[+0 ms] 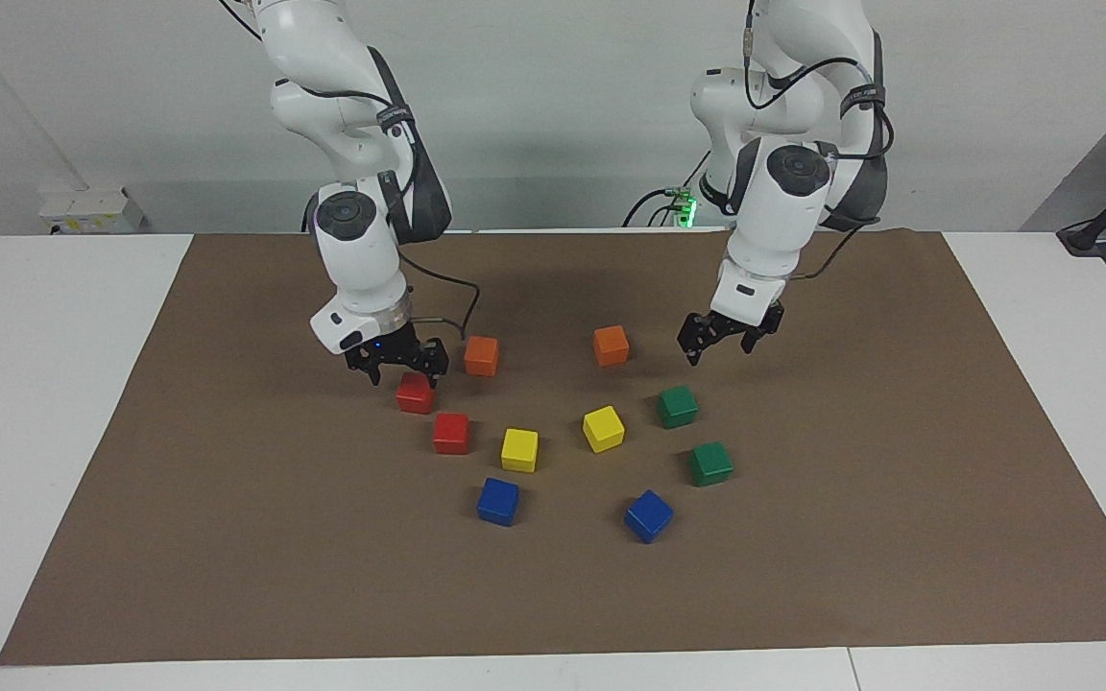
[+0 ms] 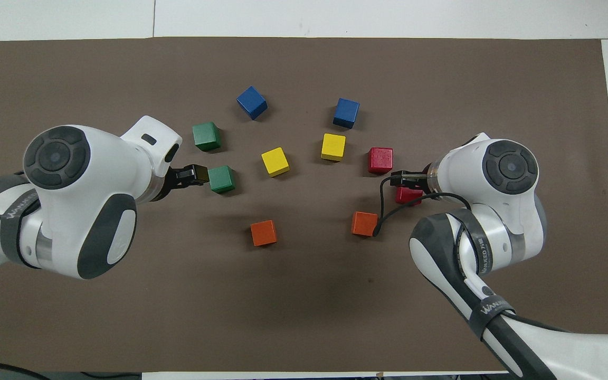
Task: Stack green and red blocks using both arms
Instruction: 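Grasp the green block with the left gripper while the right gripper grasps the red block, then carry the green block outward with the left gripper while the right gripper carries red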
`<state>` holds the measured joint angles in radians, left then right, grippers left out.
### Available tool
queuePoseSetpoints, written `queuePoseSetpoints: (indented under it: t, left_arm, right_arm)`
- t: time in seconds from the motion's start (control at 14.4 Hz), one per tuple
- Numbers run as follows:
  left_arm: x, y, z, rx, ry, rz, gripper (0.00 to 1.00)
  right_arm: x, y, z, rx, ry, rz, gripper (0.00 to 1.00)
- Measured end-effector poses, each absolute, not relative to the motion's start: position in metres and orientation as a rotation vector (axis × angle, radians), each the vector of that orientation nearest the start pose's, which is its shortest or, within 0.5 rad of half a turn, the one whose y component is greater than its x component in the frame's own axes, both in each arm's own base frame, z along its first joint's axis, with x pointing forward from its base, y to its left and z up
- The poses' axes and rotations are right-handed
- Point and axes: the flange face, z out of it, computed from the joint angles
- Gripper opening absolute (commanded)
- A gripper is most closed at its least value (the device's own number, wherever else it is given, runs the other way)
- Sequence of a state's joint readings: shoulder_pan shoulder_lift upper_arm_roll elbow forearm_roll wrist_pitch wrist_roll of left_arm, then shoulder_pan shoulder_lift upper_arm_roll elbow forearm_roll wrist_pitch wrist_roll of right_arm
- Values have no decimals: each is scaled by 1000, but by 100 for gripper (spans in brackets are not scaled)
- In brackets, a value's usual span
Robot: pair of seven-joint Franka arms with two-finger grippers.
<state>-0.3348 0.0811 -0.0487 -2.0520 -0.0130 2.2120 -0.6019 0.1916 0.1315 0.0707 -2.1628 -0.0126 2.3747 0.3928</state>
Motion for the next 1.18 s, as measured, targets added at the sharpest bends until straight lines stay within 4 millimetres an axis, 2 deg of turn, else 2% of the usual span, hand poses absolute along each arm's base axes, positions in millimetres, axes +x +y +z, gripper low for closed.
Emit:
queuePoseSetpoints:
  t: [0.35, 0.49, 0.55, 0.62, 0.69, 0.76, 1.04, 1.18]
  left_arm:
    - [548, -235, 375, -3160, -431, -70, 100]
    - [553, -255, 355, -3155, -419, -40, 100]
    - [553, -265, 344, -3155, -409, -35, 100]
    - [554, -270, 336, -3151, -399, -33, 100]
    - [555, -271, 332, -3146, -389, -38, 100]
    - [556, -271, 331, -3143, -385, -43, 100]
    - [555, -265, 325, -3112, -346, -59, 100]
    - [549, -265, 315, -3111, -335, -60, 100]
  right_arm:
    - [539, 144, 321, -3107, 148, -124, 100]
    - [537, 144, 314, -3112, 140, -105, 100]
    - [537, 144, 311, -3113, 139, -98, 93]
    - [538, 144, 308, -3112, 138, -99, 58]
    - [538, 144, 306, -3111, 136, -105, 18]
    - [538, 144, 305, -3111, 134, -102, 0]
    - [542, 140, 307, -3115, 99, -104, 0]
    - [554, 117, 317, -3124, 5, -99, 0]
